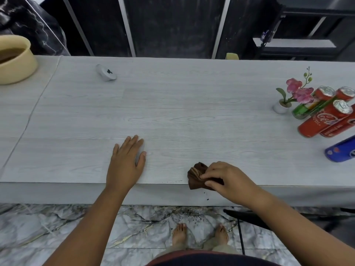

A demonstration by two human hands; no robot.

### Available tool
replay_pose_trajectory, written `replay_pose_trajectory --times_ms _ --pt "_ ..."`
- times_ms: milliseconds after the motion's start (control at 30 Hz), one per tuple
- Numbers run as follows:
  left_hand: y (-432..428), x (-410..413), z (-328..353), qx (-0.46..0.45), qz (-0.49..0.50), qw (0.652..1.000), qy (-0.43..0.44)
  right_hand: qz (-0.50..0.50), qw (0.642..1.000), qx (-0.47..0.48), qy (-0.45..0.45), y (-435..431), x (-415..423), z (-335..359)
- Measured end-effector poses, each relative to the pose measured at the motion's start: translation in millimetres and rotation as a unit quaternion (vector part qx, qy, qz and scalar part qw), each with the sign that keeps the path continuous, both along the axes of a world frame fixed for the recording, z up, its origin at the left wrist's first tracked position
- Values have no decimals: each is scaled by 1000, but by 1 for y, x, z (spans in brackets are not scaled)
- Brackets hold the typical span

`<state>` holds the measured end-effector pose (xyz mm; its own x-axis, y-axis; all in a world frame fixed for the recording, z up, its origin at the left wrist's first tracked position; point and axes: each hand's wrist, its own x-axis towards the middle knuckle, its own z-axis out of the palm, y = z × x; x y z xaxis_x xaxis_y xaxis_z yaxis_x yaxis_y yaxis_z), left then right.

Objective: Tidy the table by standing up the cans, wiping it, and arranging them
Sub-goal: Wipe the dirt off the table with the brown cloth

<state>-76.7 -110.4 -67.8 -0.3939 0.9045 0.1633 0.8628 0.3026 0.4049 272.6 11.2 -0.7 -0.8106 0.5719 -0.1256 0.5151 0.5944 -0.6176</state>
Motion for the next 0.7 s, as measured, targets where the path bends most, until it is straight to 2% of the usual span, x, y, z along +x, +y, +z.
replay_pose_trajectory --times_ms 67,133,233,333,467,700 --pt "0 0 0 2 1 1000 0 -13 998 -59 13 6 -3 6" --pt "0 1 0 3 3 1000 -1 -48 995 -78 48 16 -13 12" --pt "0 1 -1 0 3 1000 -1 -100 991 -21 91 42 -39 16" --pt "0 0 -3 3 5 1000 0 -128 988 20 87 67 -69 10" --pt "-1 0 -4 4 6 1000 1 -107 991 67 36 64 -89 -9" --pt "-1 0 -5 5 10 1000 11 -7 996 70 49 -1 -58 -10"
